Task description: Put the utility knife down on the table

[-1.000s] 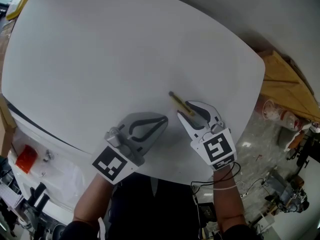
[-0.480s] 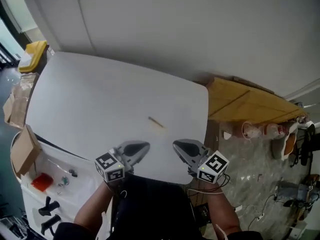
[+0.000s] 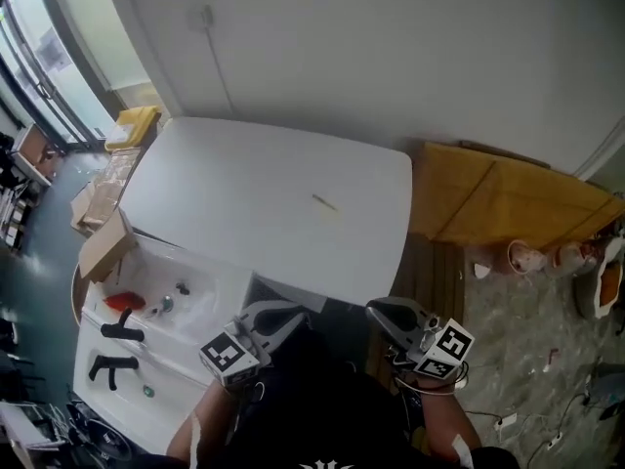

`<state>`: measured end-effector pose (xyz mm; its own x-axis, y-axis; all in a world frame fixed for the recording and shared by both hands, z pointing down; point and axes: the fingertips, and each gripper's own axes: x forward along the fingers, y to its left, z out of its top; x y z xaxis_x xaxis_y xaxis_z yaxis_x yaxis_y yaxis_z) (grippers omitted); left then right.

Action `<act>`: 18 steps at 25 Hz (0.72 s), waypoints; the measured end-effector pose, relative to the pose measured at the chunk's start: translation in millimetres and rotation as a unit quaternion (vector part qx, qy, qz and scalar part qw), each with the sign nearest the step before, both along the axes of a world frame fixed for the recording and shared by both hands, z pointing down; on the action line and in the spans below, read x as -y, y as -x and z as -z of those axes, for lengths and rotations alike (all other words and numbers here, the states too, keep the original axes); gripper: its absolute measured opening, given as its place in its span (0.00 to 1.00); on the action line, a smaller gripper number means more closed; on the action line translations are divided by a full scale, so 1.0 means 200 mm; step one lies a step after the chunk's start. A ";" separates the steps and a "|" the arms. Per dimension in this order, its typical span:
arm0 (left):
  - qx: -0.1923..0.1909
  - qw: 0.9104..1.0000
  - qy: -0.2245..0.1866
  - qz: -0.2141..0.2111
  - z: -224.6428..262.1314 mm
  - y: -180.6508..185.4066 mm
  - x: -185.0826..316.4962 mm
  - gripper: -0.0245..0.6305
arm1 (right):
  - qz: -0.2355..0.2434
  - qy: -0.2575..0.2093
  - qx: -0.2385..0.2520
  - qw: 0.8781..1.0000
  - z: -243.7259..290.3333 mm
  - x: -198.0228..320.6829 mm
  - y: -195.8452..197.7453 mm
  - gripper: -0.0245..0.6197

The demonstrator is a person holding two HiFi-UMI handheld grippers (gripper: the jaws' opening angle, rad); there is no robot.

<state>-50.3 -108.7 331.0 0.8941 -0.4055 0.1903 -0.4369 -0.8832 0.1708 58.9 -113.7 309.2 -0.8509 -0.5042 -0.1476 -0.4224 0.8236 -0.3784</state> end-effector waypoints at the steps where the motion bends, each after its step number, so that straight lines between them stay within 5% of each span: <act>1: 0.008 1.000 0.002 0.002 0.00 0.00 -0.11 0.04 | 0.003 0.007 -0.010 1.000 -0.03 -0.10 0.01 0.05; 6: 0.017 1.000 0.011 -0.003 0.01 0.09 -0.46 0.05 | 0.009 0.025 -0.064 0.998 -0.12 -0.49 0.09 0.05; 11: -0.006 0.999 0.015 -0.031 0.01 0.13 -0.61 0.05 | -0.054 0.013 -0.014 0.998 0.07 -0.70 0.06 0.05; 14: -0.044 0.998 0.006 -0.039 0.09 0.21 -0.75 0.05 | -0.100 0.046 0.027 0.994 0.09 -0.80 0.11 0.05; 18: -0.075 0.996 0.046 -0.034 0.02 0.31 -0.92 0.05 | -0.060 0.077 0.036 0.995 0.06 -1.00 0.29 0.04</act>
